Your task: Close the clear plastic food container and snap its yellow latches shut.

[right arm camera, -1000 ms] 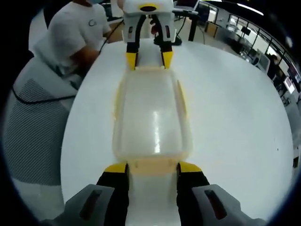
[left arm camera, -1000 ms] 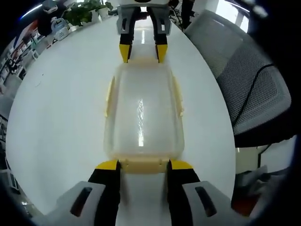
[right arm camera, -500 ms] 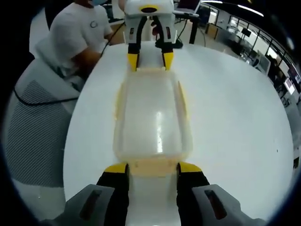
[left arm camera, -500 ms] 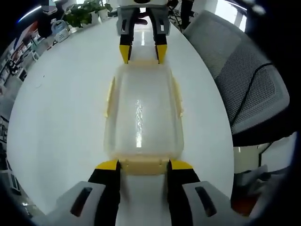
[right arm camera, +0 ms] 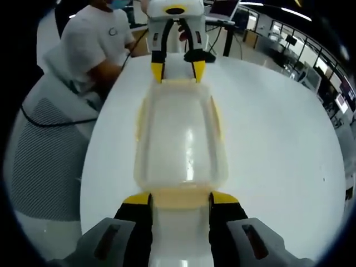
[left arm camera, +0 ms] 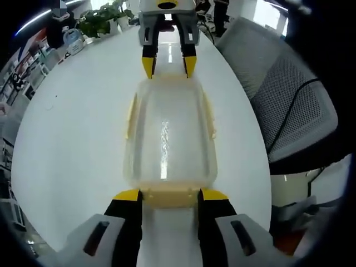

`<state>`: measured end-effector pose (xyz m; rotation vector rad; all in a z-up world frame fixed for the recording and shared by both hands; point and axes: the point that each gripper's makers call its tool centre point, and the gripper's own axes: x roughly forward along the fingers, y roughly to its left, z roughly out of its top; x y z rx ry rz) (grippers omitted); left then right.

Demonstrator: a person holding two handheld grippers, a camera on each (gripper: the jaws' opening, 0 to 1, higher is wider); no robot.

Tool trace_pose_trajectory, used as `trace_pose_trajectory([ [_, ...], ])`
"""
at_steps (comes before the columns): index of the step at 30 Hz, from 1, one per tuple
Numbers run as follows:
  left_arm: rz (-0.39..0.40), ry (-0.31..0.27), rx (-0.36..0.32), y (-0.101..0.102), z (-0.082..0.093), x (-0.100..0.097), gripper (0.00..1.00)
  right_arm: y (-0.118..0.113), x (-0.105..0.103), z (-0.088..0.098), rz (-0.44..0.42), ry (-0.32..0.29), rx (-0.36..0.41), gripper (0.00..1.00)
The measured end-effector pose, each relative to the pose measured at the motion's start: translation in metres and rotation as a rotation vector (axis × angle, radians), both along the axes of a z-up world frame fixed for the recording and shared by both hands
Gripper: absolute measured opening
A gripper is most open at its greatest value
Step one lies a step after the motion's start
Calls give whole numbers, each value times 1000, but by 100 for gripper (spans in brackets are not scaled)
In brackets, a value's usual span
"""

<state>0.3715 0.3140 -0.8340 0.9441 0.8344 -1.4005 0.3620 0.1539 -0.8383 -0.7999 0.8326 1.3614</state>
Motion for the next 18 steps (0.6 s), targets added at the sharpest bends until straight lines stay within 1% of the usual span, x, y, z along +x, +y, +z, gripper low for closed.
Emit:
trace_pose_trajectory([
  [11,-2,-21,-13,-6,16,4,37,-6,4,17,5,-11,18,37],
  [18,-3,-35,-14,-9,28,6,37,-8,5,32,6,-17,27,37],
])
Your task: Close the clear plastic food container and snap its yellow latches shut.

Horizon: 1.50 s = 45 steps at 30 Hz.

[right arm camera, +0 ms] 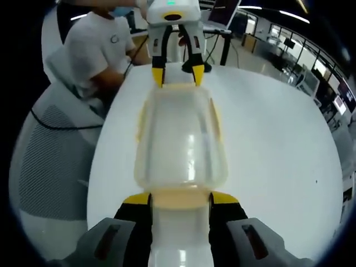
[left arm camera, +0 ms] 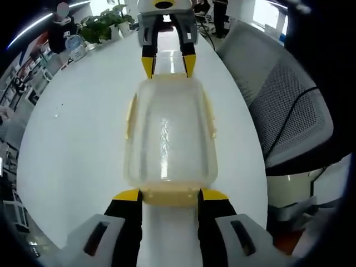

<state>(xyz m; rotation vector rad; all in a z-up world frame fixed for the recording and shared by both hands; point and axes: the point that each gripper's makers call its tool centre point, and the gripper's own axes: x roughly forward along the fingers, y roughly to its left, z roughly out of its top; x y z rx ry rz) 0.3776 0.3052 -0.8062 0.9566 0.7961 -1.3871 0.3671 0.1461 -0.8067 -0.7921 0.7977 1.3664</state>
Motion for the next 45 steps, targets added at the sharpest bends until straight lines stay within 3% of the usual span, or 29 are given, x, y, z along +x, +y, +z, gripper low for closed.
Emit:
trace_pose_trajectory([
  [12,20,-18,-11,-1,18,7,37,-1,9,22,8,-28,9,37],
  [45,20,-27,-7,-17,26,4,38,-18,6,29,-5,-39,-22,37],
])
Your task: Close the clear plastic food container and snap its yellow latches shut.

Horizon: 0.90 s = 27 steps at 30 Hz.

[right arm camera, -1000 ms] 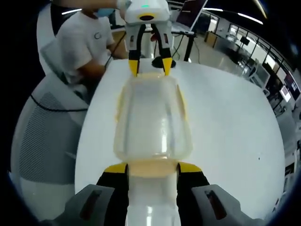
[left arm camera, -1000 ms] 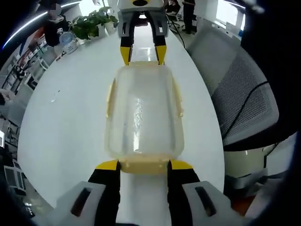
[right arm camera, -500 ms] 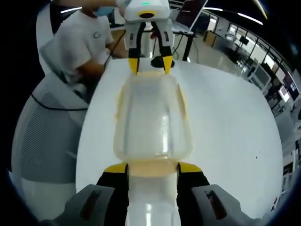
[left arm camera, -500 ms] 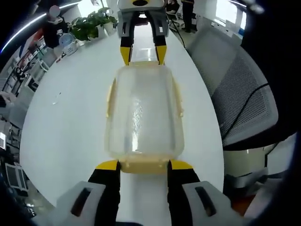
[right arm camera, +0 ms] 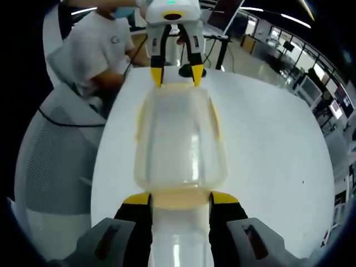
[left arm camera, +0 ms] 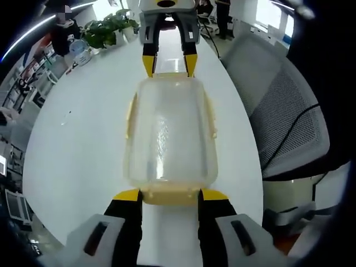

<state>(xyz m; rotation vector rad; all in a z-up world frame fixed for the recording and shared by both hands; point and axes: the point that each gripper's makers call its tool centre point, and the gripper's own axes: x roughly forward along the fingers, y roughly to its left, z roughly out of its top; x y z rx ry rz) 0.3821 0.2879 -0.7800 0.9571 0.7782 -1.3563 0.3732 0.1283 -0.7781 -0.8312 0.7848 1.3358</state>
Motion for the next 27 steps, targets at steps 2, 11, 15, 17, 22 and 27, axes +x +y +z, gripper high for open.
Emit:
trace_pose_trajectory([
  [2,2,1,0,-3,-1,0,38,-2,0,1,-4,0,1,37],
  [11,-2,17,-9,-19,0,-2,38,-19,-3,-1,-3,5,-9,37],
  [15,-3,19,-6,-25,-1,-3,38,-25,-3,1,-10,10,4,37],
  [17,0,17,-7,-29,0,-4,38,-28,-4,2,-11,8,6,37],
  [22,-2,21,-6,-41,2,-7,38,-40,-6,0,-4,7,-6,37],
  [27,-8,17,-1,-50,2,-8,38,-50,-10,1,-11,12,3,37],
])
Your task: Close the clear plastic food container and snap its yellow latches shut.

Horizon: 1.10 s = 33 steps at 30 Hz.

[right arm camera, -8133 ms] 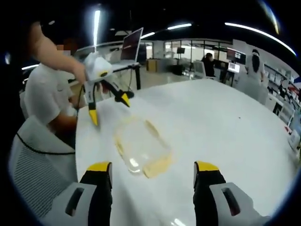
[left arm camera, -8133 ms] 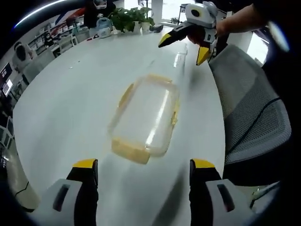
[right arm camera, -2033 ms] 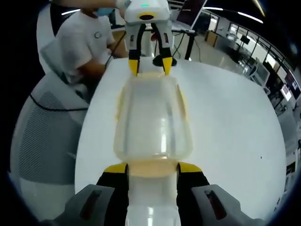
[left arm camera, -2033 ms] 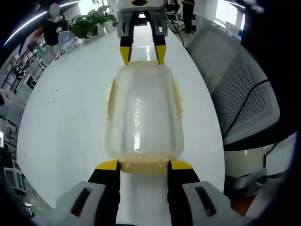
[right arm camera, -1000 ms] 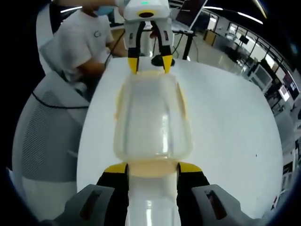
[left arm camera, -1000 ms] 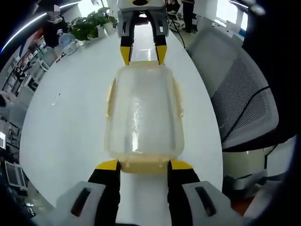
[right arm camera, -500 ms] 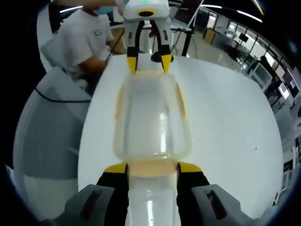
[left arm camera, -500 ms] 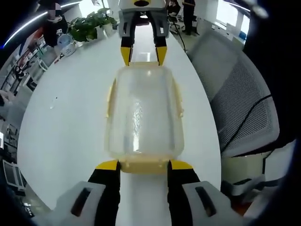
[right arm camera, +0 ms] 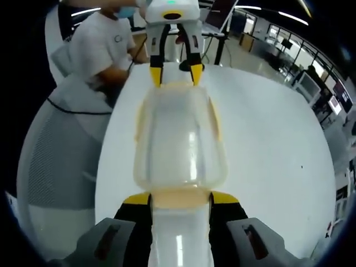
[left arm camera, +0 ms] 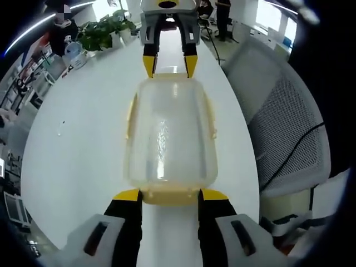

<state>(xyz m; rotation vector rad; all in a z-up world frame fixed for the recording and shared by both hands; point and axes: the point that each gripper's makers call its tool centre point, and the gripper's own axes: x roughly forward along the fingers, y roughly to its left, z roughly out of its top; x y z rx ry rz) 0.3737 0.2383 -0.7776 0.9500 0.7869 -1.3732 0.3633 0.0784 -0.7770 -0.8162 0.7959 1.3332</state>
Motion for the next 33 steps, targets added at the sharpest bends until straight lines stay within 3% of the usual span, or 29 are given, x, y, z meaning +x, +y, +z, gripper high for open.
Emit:
trace_pose_trajectory([
  [33,1,-3,0,-63,-3,0,38,-62,1,-3,-21,13,-12,37],
])
